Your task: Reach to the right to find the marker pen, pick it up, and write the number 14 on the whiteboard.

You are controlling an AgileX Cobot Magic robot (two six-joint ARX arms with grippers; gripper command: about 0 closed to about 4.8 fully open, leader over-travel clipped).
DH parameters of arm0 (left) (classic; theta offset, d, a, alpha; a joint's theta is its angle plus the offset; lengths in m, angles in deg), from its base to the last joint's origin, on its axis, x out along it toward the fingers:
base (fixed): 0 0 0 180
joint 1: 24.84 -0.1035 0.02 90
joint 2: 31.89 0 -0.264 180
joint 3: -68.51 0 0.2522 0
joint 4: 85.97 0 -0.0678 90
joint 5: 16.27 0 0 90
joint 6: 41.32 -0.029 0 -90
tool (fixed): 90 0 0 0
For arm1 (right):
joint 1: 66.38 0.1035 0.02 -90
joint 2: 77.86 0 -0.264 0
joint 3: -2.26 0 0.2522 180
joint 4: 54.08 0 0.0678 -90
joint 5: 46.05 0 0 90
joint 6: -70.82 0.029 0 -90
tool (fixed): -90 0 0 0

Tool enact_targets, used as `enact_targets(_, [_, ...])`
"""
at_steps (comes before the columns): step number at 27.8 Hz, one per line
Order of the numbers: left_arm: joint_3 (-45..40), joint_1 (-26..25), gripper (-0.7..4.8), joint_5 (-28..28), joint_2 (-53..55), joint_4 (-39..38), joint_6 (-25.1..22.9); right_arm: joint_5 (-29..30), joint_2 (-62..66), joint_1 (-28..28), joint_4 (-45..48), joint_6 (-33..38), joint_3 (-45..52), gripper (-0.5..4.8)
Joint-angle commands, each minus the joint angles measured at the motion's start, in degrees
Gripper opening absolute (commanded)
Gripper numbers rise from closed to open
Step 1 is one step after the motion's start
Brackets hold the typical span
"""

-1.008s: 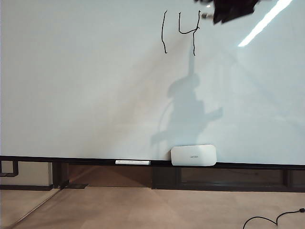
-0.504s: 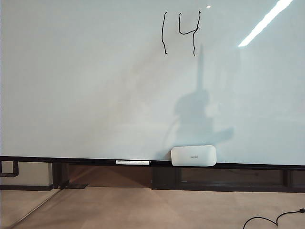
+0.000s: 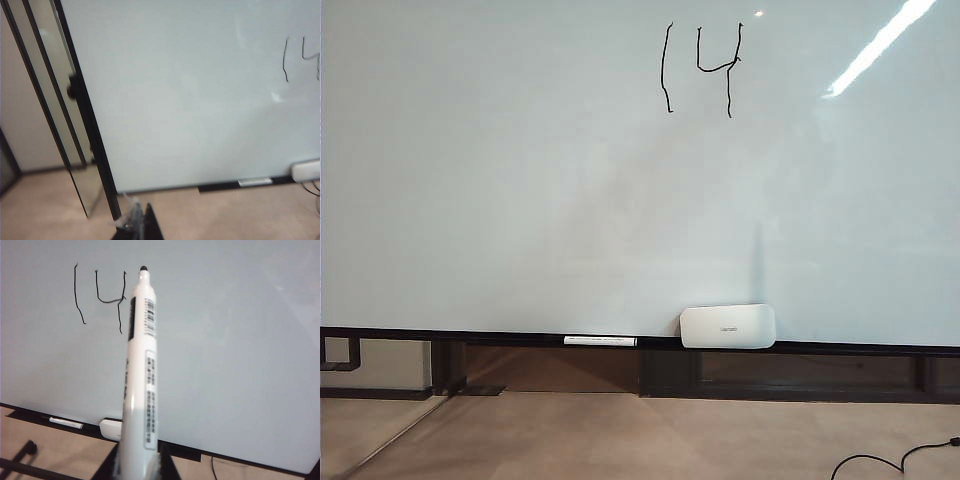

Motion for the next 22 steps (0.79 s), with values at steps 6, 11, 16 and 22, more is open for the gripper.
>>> enact_targets(6, [3.8,-10.97,-0.06,-15.54,0.2,-10.47,3.02,0.59,-18.03,0.04,-7.19,3.78,7.85,-0.02])
enact_targets(11, [2.84,-18.95,-0.06,-24.52,0.2,-9.97,9.57,2.12,-23.12,0.0,-12.13,4.33,8.68,-0.02])
enact_targets(16, [-3.3,-25.81,-0.06,-31.28,0.2,-2.75,13.94,3.56,-23.85,0.0,-12.96,4.35,10.16,-0.02])
enact_targets(22, [-13.79,-33.51,-0.06,-33.42,0.17,7.78,17.49,6.73,-24.13,0.04,-8.52,4.35,18.34,-0.02])
